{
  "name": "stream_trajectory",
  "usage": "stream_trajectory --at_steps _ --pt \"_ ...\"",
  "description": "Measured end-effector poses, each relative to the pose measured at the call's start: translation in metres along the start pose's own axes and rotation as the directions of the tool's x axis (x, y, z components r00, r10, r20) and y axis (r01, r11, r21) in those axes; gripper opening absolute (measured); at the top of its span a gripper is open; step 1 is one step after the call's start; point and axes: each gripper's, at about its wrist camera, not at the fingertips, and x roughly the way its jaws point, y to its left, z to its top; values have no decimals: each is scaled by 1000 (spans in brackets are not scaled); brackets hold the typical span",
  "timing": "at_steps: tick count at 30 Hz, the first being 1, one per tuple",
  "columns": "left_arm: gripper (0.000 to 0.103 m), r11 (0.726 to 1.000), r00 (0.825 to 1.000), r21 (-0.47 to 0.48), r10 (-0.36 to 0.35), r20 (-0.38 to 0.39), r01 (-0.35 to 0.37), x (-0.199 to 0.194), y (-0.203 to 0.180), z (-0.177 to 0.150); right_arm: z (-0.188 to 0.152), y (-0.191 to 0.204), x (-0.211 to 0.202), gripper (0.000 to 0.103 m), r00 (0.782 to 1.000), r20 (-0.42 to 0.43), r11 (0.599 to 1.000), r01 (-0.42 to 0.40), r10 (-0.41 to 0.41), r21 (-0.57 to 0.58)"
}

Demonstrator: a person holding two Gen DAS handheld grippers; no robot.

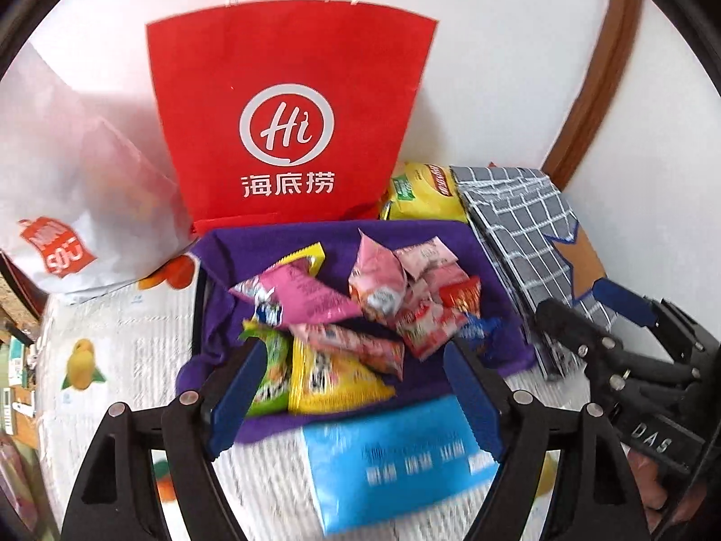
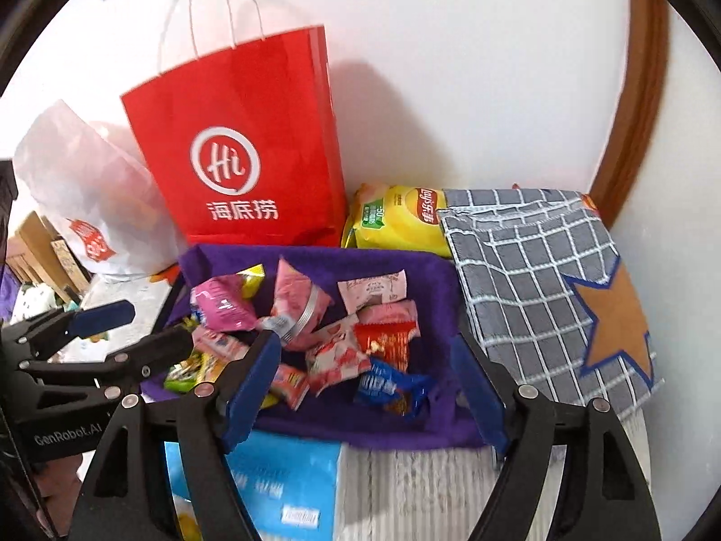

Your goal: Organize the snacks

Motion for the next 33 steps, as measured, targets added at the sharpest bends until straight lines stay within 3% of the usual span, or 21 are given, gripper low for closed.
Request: stream_trajectory --at_steps 10,15,19,25,33 --pt "85 999 997 -30 12 76 -10 -77 -9 -53 -52 3 -79 78 999 48 1000 -13 13 7" --pt "90 998 988 -24 64 138 -61 -116 -21 -85 -83 -3 -117 78 997 71 998 -46 43 39" --pt "90 997 983 -28 82 163 -78 -137 -29 -106 -111 -8 -143 94 995 102 999 -10 5 46" --pt "90 994 975 -26 105 198 -102 -166 -46 -142 -147 -16 -185 103 987 161 998 -2 -8 66" --pt "90 993 962 -12 114 247 -114 -193 -65 -167 -171 -23 -212 103 986 167 997 12 -25 80"
